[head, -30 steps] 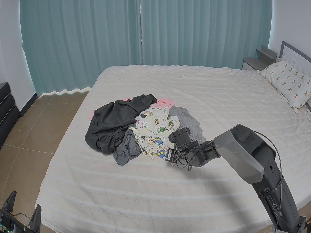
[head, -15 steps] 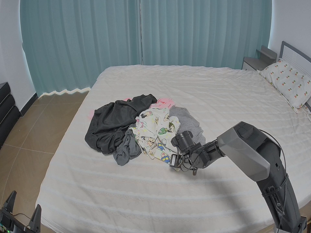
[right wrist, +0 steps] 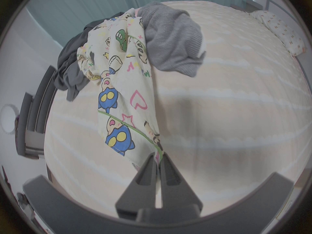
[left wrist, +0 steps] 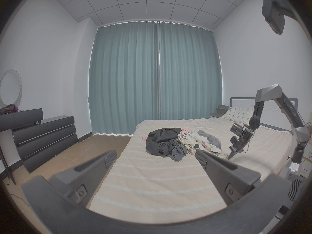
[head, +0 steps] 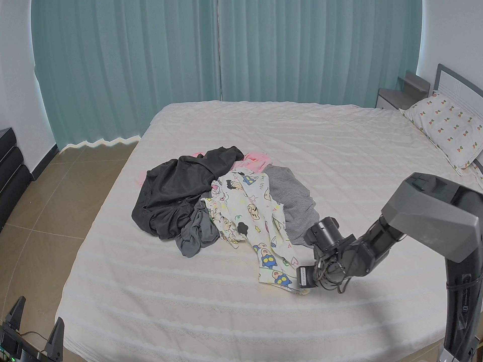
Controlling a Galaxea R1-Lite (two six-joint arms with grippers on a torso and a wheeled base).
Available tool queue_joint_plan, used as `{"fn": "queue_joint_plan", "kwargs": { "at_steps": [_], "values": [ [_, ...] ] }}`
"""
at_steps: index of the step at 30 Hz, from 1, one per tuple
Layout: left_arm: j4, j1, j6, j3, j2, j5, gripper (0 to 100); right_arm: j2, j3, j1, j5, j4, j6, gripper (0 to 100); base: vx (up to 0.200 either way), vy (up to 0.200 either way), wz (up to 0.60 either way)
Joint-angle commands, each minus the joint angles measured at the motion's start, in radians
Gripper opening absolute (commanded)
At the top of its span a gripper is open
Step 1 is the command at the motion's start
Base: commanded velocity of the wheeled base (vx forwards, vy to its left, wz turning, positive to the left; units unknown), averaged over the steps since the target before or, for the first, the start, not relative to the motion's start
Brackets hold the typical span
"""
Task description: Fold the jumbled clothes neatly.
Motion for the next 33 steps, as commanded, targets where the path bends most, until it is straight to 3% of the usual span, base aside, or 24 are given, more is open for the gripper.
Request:
{"fn": "queue_joint_plan", "kwargs": {
  "at_steps": [1,8,19,20,33],
  "values": [
    [0.000,0.000,0.000,0.018,-0.016,0.000,100,-0.202,0.225,-0.118,0.085,-0.065,-0.120,0,0.000,0.000,0.00],
    [0.000,0.000,0.000,0.018,-0.016,0.000,100,-0.245,0.322,-0.234,0.134,-0.064,-0.272,0,0.000,0.000,0.00],
    [0.000,0.000,0.000,0.018,-0.016,0.000,100,-0.214,0.328,-0.187,0.134,-0.065,-0.286,0,0.000,0.000,0.00],
    [0.000,0.000,0.000,0.018,-0.016,0.000,100,-0.205,0.322,-0.181,0.134,-0.065,-0.290,100,0.000,0.000,0.00],
    [0.000,0.000,0.000,0.018,-0.016,0.000,100,-0.091,0.205,-0.152,0.133,-0.131,-0.289,100,0.000,0.000,0.00]
  ]
}}
